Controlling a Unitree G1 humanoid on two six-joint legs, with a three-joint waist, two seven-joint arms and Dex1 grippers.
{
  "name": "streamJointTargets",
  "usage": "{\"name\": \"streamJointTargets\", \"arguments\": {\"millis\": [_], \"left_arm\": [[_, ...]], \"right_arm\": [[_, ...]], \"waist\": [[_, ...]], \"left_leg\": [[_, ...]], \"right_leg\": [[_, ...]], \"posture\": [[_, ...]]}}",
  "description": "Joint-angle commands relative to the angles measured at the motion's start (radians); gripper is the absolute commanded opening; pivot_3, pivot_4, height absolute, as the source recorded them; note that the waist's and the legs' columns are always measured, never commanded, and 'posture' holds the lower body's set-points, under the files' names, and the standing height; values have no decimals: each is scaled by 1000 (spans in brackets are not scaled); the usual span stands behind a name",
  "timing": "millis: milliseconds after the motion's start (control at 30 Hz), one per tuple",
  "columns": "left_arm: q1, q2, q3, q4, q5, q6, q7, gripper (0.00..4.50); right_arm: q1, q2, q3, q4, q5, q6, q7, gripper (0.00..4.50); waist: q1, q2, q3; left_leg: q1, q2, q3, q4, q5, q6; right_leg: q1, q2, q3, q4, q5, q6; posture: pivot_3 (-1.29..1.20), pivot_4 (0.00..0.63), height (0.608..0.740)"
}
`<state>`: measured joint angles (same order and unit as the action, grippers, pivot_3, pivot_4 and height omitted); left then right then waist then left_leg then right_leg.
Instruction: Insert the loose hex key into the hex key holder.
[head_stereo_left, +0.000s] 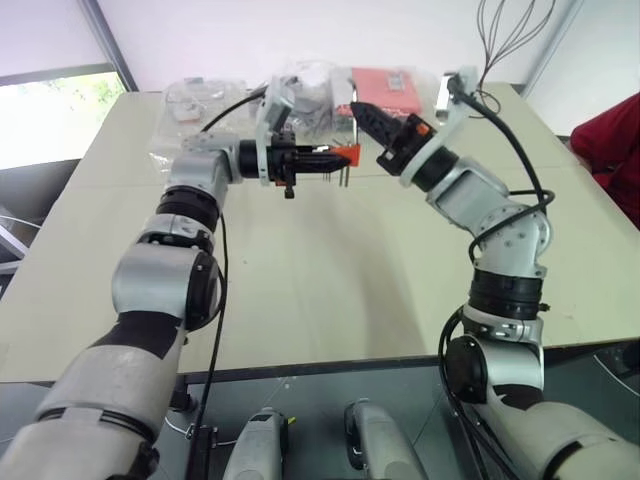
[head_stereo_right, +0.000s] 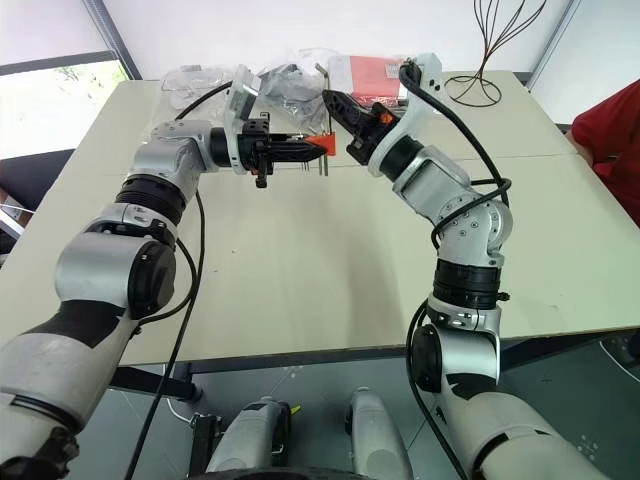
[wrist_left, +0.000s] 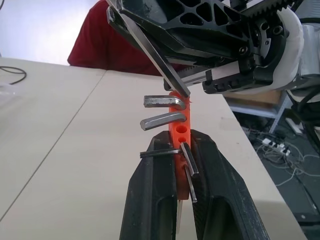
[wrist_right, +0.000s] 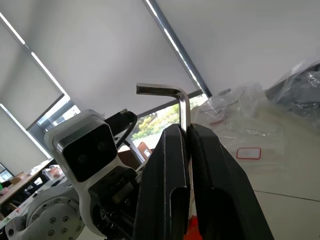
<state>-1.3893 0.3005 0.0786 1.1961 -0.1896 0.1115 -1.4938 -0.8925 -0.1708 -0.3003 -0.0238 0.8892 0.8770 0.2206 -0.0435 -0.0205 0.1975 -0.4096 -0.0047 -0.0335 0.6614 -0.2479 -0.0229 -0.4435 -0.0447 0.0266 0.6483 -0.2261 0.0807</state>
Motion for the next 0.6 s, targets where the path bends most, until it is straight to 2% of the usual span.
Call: {"name": "streamJointTargets", "arguments": {"millis": [33, 367, 600], "left_arm": [[-47, 8, 38, -31, -36, 15, -11, 0], [-33, 12, 38, -60, -36, 42, -46, 0], [-59, 10, 82, -51, -78, 105, -2, 0]], "right_arm": [[-2, -1, -1, -39, 18, -15, 1, 37], [-8, -12, -3, -19, 10, -27, 10, 37], [2, -25, 15, -27, -6, -31, 34, 37]], "waist": [[0, 0, 0], [0, 0, 0], [0, 0, 0]], "left_leg": [[0, 0, 0, 0, 0, 0], [0, 0, 0, 0, 0, 0], [0, 0, 0, 0, 0, 0]], "right_leg": [[0, 0, 0, 0, 0, 0], [0, 0, 0, 0, 0, 0], [0, 0, 0, 0, 0, 0]], "posture": [[0, 150, 740], [0, 150, 740], [0, 150, 740]]}}
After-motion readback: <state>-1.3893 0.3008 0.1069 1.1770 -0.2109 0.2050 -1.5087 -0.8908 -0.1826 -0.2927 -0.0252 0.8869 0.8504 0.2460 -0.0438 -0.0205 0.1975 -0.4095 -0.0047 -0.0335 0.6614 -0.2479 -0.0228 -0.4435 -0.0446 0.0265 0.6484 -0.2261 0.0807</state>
